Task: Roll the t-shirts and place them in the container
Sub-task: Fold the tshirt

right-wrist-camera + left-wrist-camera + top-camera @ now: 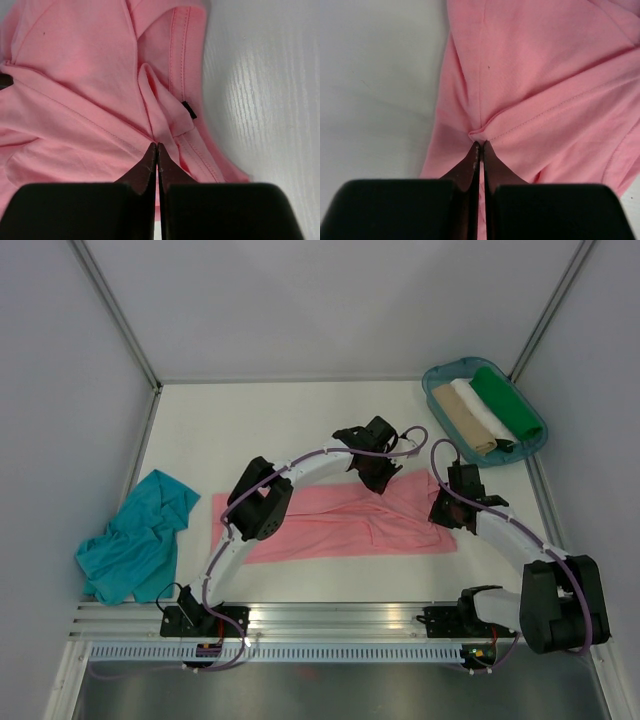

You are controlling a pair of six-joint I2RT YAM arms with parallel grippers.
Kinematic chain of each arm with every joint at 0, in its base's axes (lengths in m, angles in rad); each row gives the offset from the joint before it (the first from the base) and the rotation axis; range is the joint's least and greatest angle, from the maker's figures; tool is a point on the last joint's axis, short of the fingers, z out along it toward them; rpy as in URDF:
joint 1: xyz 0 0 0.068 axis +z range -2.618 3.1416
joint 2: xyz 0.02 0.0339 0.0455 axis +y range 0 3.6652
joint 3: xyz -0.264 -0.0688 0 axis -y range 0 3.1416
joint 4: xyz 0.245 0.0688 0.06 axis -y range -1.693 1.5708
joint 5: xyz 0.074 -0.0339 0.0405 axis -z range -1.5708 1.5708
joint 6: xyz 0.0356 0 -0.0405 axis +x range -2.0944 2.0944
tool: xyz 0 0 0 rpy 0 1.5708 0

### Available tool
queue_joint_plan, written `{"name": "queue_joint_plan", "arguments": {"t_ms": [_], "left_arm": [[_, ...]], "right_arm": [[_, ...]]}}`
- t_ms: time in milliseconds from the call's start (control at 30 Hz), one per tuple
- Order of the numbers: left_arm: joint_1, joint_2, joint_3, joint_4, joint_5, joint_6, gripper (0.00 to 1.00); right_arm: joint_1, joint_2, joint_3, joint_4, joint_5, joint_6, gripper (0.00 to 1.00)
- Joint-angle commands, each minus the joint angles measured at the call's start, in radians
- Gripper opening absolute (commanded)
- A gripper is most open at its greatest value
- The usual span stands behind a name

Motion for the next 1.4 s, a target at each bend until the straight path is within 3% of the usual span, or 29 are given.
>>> {"name": "queue_joint_plan", "arguments": {"t_ms": [0, 433, 567, 767, 1100, 1367], "left_arm": [[-0.003, -0.124, -0.025, 0.013, 0.046, -0.038, 0.02], [-0.003, -0.151, -0.068, 0.013, 0.069, -0.02, 0.02], [-0.003, -0.186, -0.106, 0.015, 0.092, -0.017, 0.02], [-0.003, -0.269, -0.169, 0.013, 0.12, -0.008, 0.02], [-0.003, -0.341, -0.284, 0.013, 0.164, -0.023, 0.02], [-0.003, -0.319, -0.312, 0.028, 0.155, -0.034, 0.02]], "right_arm": [[-0.003, -0.04, 0.012, -0.017, 0.045, -0.022, 0.0], [-0.004, -0.06, 0.041, -0.047, 0.029, -0.04, 0.02], [-0.004, -0.113, 0.07, -0.102, 0.02, -0.065, 0.0], [-0.003, -0.121, 0.136, -0.209, -0.15, -0.091, 0.0], [-0.003, -0.115, 0.227, -0.431, -0.149, -0.085, 0.0], [-0.003, -0.058, 0.192, -0.315, -0.207, -0.072, 0.0]]}}
